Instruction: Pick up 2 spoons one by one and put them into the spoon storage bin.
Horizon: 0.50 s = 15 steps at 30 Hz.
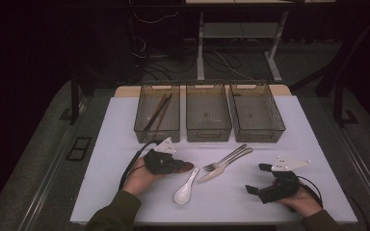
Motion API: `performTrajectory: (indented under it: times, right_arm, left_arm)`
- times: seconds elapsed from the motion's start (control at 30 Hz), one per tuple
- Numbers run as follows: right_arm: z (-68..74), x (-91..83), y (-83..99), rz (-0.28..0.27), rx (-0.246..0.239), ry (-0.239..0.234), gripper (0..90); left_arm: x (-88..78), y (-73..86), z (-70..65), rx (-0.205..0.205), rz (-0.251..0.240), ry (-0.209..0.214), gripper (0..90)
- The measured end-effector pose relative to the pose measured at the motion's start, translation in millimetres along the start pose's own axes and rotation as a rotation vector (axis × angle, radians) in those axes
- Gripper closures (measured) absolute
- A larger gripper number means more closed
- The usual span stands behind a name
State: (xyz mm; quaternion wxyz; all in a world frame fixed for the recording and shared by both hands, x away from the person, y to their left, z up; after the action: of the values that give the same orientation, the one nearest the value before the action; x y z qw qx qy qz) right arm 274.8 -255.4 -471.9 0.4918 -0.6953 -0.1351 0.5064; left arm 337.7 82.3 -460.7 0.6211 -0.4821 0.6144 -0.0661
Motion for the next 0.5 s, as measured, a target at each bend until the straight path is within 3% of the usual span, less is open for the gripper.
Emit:
performTrajectory:
  times: [0.5]
  right_arm:
    - [0.3,-1.3,-0.7,-0.009,0.009,0.002,0.5]
  left_arm:
    - [-19.7,-12.7,-0.2,-0.021,-0.085,-0.033,83.8]
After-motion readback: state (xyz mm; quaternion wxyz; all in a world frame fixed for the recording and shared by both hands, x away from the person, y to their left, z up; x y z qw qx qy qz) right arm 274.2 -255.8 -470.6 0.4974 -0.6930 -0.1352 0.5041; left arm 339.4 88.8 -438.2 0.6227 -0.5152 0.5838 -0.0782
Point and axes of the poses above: each handheld gripper's, and its own axes: x roughly forward along the jaws, y roughly out of its underside, z roughly to its left, the point moved 4 cm from there along x, roughly forward along the jaws, and after that the axes turned 12 degrees about -x, right-handed, at the moved point
